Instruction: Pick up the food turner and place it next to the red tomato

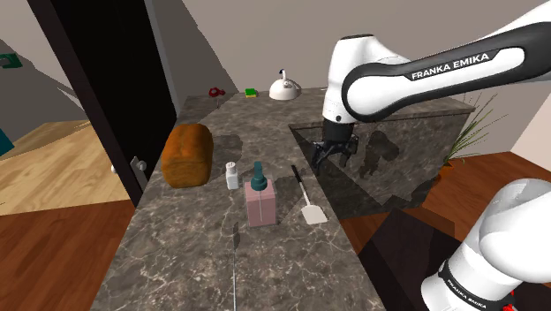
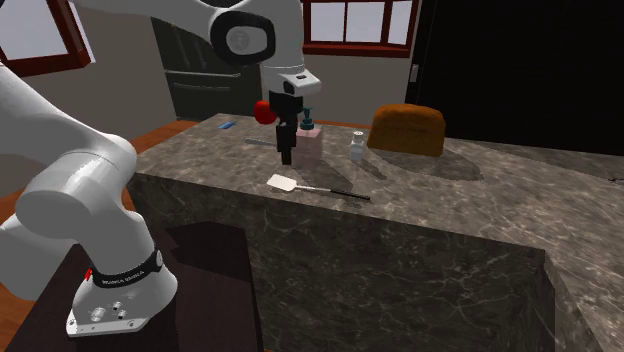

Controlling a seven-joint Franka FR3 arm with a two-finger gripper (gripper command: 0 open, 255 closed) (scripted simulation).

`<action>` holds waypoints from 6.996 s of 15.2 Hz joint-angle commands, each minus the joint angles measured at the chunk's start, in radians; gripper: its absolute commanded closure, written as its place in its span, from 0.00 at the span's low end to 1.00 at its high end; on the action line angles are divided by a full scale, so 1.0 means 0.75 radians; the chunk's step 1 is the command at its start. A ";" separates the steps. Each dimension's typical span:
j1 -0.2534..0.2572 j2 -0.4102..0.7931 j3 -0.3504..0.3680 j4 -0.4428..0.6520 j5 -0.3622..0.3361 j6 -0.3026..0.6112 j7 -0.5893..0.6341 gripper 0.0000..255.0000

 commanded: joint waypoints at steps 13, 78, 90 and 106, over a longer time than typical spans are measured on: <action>-0.133 0.509 0.185 0.084 -0.210 0.452 0.499 0.00; 0.031 0.126 0.346 0.376 -0.016 -0.193 0.722 1.00; 0.142 0.176 0.654 0.497 0.046 -0.233 1.126 1.00; 0.169 0.656 1.157 0.830 -0.279 -0.225 1.795 1.00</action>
